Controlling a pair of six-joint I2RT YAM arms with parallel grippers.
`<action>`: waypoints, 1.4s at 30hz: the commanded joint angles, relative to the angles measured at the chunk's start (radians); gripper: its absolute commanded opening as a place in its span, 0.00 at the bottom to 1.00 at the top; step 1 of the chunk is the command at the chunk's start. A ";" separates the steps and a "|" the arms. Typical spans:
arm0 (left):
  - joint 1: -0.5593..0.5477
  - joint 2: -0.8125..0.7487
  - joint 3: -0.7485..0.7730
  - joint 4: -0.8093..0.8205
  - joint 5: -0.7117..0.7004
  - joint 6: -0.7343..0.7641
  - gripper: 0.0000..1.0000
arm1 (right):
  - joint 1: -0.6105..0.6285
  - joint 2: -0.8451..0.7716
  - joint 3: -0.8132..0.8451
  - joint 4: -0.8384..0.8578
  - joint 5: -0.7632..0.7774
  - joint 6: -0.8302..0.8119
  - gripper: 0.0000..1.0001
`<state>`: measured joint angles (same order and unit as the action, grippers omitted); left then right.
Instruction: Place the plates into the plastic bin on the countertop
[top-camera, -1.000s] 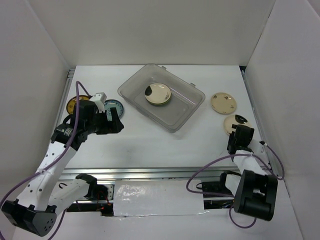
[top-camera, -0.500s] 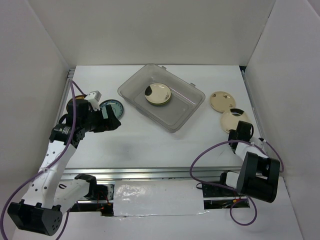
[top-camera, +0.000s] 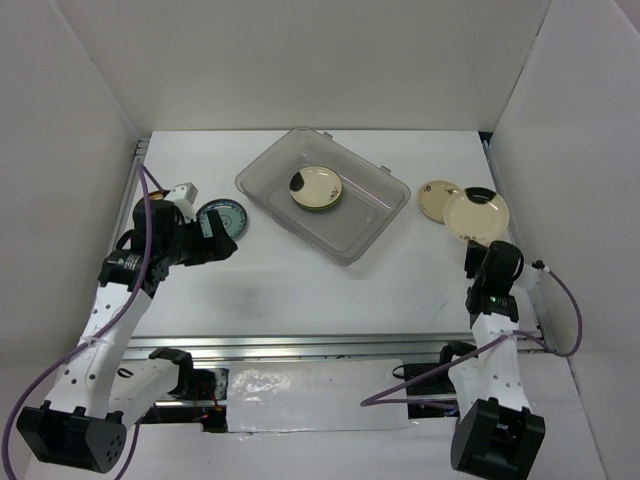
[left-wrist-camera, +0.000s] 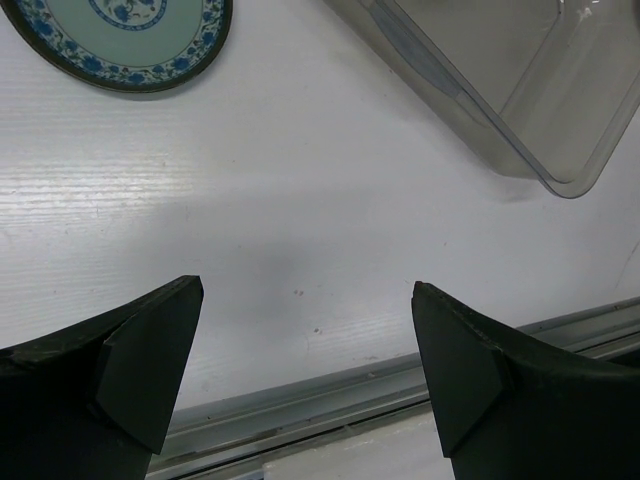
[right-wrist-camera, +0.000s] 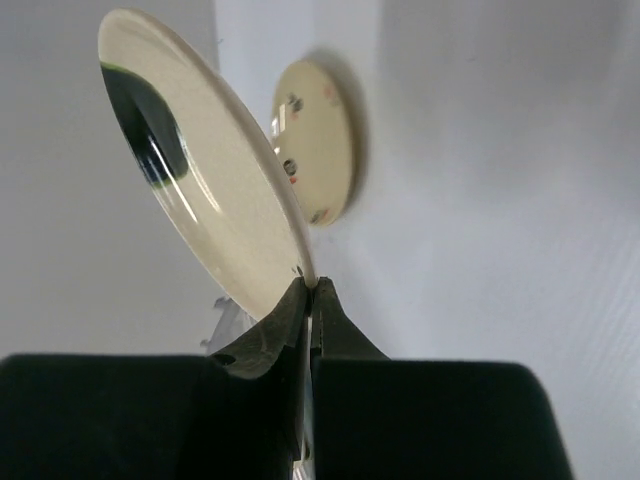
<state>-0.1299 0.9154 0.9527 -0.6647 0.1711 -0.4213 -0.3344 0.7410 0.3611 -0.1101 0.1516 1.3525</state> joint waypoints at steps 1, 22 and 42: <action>0.012 -0.038 -0.005 0.031 -0.056 -0.011 0.99 | 0.069 0.036 0.094 0.022 -0.136 -0.097 0.00; 0.058 -0.072 -0.025 0.022 -0.165 -0.063 0.99 | 0.640 1.282 1.317 -0.237 -0.477 -0.444 0.00; 0.058 -0.102 -0.028 0.022 -0.211 -0.070 0.99 | 0.188 0.623 0.598 -0.025 -0.159 -0.389 1.00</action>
<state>-0.0761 0.8368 0.9264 -0.6651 -0.0006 -0.4778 -0.0101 1.3933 1.1324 -0.2134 -0.1333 0.8989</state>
